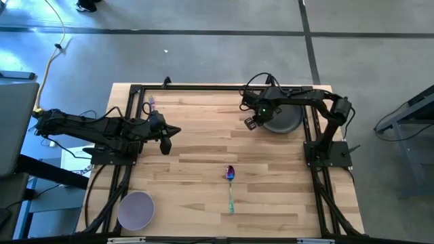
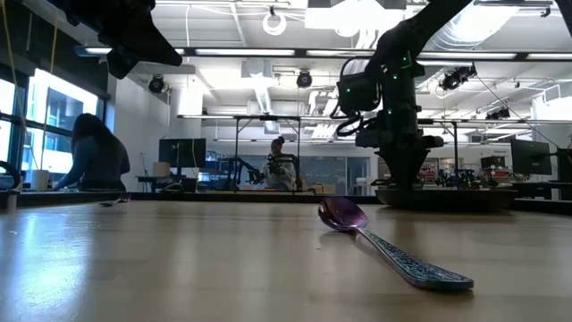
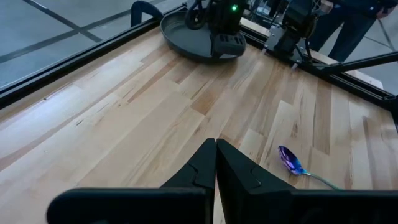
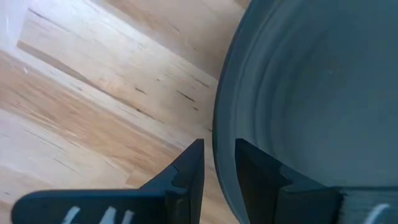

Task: Set table place
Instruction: Move the black plate to the top center of the table

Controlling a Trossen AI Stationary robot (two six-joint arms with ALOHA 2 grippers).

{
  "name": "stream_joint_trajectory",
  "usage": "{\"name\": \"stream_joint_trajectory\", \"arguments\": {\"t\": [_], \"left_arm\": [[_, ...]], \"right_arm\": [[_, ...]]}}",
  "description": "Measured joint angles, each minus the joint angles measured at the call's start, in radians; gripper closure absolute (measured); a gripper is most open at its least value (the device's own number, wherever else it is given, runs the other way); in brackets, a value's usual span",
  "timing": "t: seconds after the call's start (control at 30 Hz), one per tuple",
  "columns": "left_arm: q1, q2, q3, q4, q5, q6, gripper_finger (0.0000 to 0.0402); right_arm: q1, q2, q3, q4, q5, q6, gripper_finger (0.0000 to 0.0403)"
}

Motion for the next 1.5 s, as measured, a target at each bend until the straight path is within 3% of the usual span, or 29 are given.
{"name": "stream_joint_trajectory", "arguments": {"t": [0.53, 0.73, 0.9, 1.33, 1.5], "left_arm": [[0.000, 0.000, 0.000, -0.001, -0.008, 0.001, 0.0401], [0.000, 0.000, 0.000, -0.001, -0.012, 0.001, 0.0401], [0.000, 0.000, 0.000, -0.001, -0.012, 0.001, 0.0401], [0.000, 0.000, 0.000, -0.001, -0.018, 0.001, 0.0401], [0.000, 0.000, 0.000, -0.001, -0.018, 0.001, 0.0401]], "right_arm": [[-0.013, 0.060, -0.001, 0.022, 0.001, -0.035, 0.0322], [-0.012, 0.060, -0.001, 0.049, 0.049, -0.080, 0.0390], [0.006, 0.060, 0.014, 0.058, 0.050, -0.165, 0.0399], [0.190, 0.060, 0.341, -0.126, 0.168, -0.389, 0.0402], [0.264, 0.059, 0.432, -0.106, 0.177, -0.579, 0.0403]]}}
